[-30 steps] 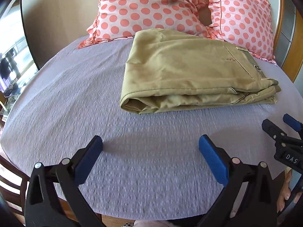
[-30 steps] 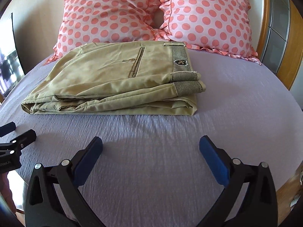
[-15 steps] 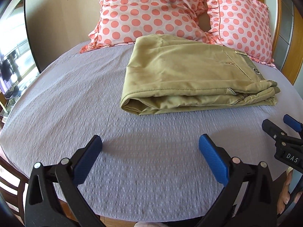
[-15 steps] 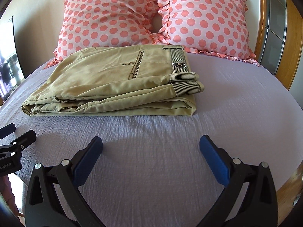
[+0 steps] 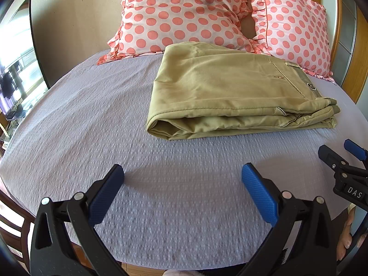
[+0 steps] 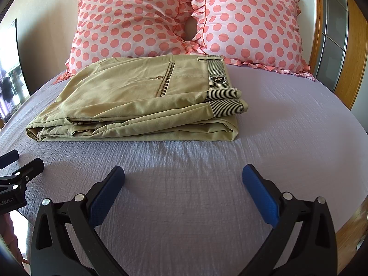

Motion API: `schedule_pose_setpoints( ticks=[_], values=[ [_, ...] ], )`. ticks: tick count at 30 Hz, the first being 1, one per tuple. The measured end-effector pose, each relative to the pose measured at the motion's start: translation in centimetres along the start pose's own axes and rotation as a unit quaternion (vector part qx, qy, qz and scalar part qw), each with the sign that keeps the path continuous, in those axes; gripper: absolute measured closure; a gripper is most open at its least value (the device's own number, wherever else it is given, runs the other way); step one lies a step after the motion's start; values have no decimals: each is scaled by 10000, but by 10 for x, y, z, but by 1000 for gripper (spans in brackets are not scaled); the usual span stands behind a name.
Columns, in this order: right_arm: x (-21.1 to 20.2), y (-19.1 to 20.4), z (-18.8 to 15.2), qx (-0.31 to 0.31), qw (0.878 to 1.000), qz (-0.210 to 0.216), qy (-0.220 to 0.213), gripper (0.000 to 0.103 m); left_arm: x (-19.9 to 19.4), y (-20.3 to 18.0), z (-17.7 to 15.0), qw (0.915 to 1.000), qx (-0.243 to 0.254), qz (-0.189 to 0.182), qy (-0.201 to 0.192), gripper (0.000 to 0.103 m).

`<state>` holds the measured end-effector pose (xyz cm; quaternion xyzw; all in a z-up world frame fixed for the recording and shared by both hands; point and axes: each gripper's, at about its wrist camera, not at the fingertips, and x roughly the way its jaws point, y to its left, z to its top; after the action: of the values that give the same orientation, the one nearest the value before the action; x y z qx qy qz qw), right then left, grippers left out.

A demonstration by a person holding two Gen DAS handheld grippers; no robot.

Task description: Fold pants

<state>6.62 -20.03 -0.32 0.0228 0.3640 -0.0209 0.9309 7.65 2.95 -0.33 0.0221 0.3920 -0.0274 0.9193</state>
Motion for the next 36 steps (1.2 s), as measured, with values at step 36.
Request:
schedule_pose_setpoints(
  ticks=[36],
  values=[
    [1,0,0,4,10000,-4,-16,1,2,-1,1,10000,-25,18,48,2]
  ],
)
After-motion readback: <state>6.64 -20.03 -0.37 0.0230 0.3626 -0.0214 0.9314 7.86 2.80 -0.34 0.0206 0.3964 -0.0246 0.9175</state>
